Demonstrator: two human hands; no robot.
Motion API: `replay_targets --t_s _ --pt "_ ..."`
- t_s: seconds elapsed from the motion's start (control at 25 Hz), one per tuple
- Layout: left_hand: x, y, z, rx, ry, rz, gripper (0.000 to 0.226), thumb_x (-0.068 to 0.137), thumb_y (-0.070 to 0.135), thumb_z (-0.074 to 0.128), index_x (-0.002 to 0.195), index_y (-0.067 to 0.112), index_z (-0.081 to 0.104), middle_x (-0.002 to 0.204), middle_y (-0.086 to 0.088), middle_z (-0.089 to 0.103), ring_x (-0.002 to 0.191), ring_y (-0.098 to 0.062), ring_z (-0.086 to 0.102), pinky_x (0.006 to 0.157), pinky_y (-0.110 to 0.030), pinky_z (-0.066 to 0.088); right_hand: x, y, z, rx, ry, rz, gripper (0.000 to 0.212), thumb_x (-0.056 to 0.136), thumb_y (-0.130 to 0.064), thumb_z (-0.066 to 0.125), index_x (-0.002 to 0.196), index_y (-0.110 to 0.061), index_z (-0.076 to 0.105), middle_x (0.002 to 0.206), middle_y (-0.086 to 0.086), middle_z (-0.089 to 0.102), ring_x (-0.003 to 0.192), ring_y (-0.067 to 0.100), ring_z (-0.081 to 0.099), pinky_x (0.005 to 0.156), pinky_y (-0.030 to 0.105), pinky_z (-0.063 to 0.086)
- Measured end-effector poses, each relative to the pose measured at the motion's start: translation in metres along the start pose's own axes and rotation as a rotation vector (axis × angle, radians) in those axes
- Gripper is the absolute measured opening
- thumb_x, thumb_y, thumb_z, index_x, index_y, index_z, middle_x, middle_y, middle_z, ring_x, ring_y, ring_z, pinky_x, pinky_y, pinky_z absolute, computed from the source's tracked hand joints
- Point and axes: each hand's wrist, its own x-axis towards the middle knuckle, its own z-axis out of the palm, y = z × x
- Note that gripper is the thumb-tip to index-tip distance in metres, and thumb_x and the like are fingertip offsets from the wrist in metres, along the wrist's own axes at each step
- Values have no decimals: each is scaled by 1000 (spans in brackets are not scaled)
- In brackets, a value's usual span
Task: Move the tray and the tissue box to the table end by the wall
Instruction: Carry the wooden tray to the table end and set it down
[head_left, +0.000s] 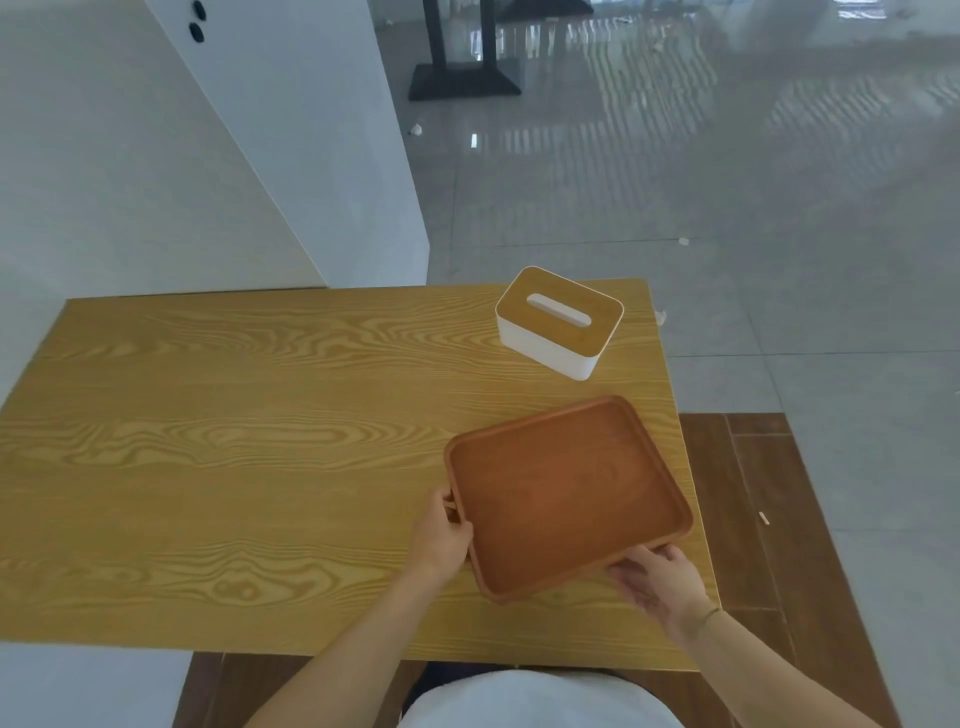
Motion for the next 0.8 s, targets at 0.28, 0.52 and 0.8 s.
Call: replay_targets --t_s 0.28,0.52,0.8 --pt "-20 17 -35 -242 -25 30 78 91 -6 61 152 29 28 133 -15 48 103 -25 65 71 -41 62 -11 -16 -10 47 -230 -11 42 79 1 75 116 -8 56 99 15 78 84 30 76 69 41 55" --pt "-31 22 -59 -246 98 109 79 92 -4 60 151 36 26 123 -3 53 83 -20 71 71 -42 62 -22 -32 13 39 -317 -133 51 81 2 75 120 -23 54 107 11 77 92 31 75 75 41 54" --pt "-48 -11 -107 -336 249 137 77 90 -2 61 146 43 33 116 -1 59 79 -20 70 72 -46 62 -52 -40 58 -97 -417 -270 66 64 -21 87 123 -21 56 103 5 78 94 27 75 78 42 54"
